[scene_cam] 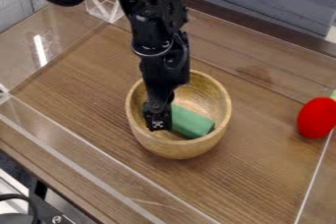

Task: Remove the green block from the brown bowl and put it on the table

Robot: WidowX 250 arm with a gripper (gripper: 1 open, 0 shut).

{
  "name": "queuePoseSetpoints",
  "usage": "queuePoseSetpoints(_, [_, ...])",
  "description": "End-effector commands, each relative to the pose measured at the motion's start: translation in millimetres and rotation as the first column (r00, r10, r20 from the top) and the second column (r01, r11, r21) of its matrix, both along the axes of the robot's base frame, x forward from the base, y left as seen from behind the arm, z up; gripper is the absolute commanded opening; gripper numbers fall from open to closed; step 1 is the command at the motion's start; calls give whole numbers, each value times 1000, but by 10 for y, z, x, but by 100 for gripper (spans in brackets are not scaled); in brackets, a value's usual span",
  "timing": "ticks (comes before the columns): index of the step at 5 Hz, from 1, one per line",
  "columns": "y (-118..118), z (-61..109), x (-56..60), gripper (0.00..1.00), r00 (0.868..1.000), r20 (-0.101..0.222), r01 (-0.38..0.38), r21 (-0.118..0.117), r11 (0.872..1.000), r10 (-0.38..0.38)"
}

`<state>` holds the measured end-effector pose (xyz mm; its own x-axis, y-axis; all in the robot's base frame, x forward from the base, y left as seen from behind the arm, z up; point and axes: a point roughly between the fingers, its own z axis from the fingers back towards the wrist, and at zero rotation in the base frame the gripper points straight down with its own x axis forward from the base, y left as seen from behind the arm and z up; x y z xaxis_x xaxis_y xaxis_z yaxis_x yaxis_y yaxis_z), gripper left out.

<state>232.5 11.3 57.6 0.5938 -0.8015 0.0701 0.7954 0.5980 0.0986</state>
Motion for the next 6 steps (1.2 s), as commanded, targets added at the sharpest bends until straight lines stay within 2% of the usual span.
queuePoseSetpoints(1, [-84,141,66,100,999,46,5,6,1000,-5])
queuePoseSetpoints(3, [-123,72,42,100,999,48,6,9,1000,-6])
queuePoseSetpoints(5, [-121,-38,167,100,997,50,-54,6,999,53])
queuePoseSetpoints(6, [-153,-44,142,100,998,52,-34,3,999,34])
